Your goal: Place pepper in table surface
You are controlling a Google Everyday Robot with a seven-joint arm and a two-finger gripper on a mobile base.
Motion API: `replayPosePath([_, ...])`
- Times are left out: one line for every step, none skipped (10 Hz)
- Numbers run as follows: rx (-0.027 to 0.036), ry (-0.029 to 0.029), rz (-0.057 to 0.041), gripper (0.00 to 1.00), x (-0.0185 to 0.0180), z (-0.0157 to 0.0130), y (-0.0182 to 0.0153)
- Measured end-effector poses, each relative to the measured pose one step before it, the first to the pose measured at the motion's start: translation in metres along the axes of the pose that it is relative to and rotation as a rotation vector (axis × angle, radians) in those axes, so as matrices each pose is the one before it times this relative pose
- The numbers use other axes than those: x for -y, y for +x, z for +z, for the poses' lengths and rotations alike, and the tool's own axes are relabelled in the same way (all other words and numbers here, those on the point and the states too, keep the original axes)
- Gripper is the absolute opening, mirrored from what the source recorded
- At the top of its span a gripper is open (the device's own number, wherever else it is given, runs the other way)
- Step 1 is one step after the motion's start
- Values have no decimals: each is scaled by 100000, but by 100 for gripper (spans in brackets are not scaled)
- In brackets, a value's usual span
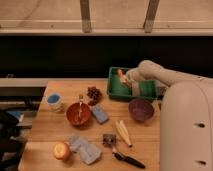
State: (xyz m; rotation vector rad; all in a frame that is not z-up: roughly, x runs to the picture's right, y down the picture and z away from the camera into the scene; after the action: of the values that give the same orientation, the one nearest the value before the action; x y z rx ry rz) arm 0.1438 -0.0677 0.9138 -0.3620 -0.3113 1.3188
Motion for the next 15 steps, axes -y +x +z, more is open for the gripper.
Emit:
replayPosePath([-1551, -5128, -159, 0, -667, -984, -19])
replayPosePath([-2082, -4079, -1664, 0, -1115, -871, 138])
replayPosePath([-2806, -4578, -2397, 0, -1880, -833, 264])
replayPosePath([-2475, -2961, -1582, 0, -1459, -720, 485])
replayPosePath([-2871, -3086, -1374, 0, -1651, -900, 704])
replayPosePath([-3173, -2958, -1071, 0, -1735, -889, 866])
replayPosePath([-4038, -3213, -714, 0, -1886, -716, 1254])
replayPosePath([-3319, -2112, 631, 0, -1197, -443, 1283])
replayPosePath([-3632, -1912, 2343, 0, -1033, -271, 1620])
replayPosePath([-3771, -1833, 3002, 0, -869, 120, 1704])
replayPosePath([-3860, -1045, 3062, 0, -400, 559, 1826])
replayPosePath([-3975, -814, 3236, 0, -118, 965, 1936])
replayPosePath([-3591, -1138, 3423, 2, -44, 1226, 1815])
replayPosePath([-2890, -916, 3290, 9, 5, 1022, 1457])
replayPosePath([-1556, -465, 1991, 19, -73, 774, 893])
